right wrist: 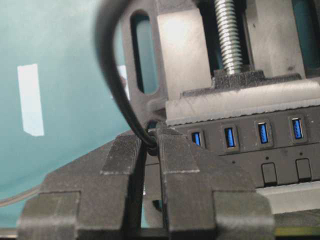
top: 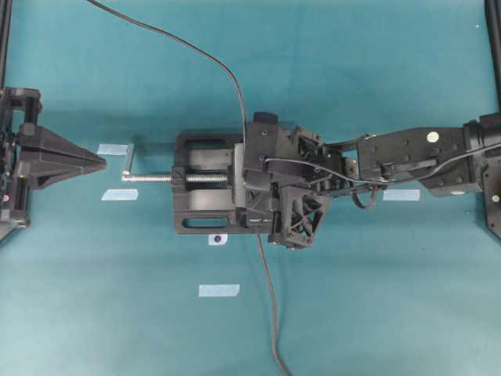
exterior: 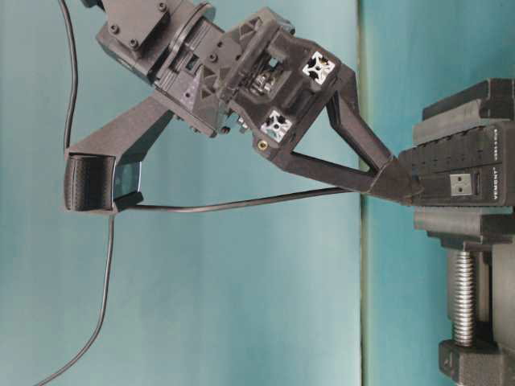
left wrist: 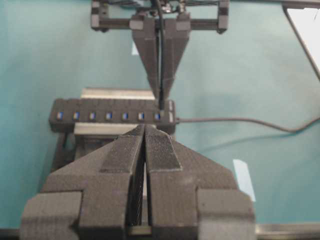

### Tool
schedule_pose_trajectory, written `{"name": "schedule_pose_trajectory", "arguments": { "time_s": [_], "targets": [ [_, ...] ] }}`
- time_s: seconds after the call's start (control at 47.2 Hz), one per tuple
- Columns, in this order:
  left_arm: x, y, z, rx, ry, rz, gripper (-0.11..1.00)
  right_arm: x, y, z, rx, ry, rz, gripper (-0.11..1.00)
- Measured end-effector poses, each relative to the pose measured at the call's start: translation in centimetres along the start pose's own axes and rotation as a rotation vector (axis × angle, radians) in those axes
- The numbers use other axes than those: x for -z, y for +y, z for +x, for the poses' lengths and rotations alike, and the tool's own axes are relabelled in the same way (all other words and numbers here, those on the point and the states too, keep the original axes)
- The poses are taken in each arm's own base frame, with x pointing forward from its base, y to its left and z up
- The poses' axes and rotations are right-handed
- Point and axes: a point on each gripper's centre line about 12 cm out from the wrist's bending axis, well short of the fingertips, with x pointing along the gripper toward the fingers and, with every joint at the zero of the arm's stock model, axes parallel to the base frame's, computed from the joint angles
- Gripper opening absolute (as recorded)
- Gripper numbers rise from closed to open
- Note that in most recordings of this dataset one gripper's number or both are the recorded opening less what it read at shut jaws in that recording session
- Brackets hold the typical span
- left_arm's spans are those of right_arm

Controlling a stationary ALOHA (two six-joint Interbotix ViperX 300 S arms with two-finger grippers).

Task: Insert the USB into the front port of the fixed hub.

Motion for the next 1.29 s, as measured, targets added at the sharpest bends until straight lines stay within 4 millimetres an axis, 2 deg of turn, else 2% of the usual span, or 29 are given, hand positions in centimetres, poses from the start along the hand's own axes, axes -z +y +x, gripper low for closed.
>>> {"name": "schedule_pose_trajectory", "arguments": {
  "time_s": [1.291],
  "targets": [
    [0.04,0.00,0.03,0.000,0.003,0.000,0.00,0.71,-0.43,0.77,0.010,0.024,0.047,0.04]
  ]
}}
